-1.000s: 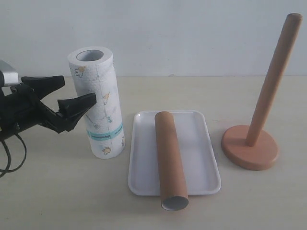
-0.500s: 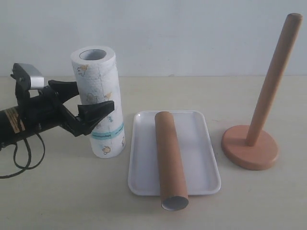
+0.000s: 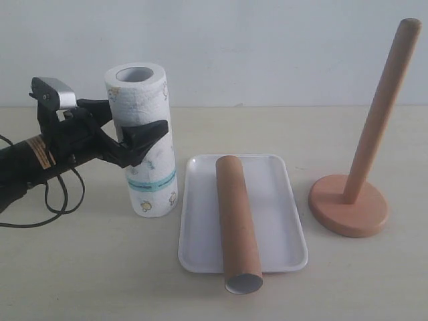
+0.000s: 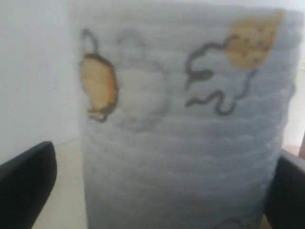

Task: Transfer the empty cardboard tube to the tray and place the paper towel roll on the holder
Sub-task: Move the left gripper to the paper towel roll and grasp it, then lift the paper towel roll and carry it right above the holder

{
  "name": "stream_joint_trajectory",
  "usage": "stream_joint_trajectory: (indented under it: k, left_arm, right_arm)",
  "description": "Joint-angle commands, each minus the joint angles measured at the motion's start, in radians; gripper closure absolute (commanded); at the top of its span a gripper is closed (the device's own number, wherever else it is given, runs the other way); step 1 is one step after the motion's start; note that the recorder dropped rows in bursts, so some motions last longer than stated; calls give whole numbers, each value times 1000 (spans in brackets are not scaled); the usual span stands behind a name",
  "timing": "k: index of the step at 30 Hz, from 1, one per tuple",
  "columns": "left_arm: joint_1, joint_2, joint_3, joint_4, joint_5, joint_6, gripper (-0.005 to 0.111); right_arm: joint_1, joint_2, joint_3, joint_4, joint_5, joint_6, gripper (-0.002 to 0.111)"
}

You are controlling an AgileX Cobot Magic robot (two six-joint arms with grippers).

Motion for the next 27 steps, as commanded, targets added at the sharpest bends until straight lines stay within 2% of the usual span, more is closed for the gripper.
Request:
stream_joint_trajectory:
  k: [1, 11, 19, 22, 25, 27]
  left_arm:
    - [-5, 3, -4, -46, -13, -10, -3]
    - [-5, 3, -4, 21, -13, -12, -3]
    - [-5, 3, -4, 33, -13, -86, -1]
    - [-5, 3, -4, 33, -13, -120, 13]
    - [-5, 3, -4, 33, -13, -150, 42]
    - [-5, 3, -4, 33, -13, -153, 65]
  right_arm:
    - [-5, -5, -1, 1, -2, 0, 108]
    - [-5, -5, -1, 1, -2, 0, 108]
    - [-5, -5, -1, 1, -2, 0, 108]
    - [-5, -5, -1, 1, -2, 0, 108]
    - [-5, -5, -1, 1, -2, 0, 108]
    - [-5, -5, -1, 1, -2, 0, 108]
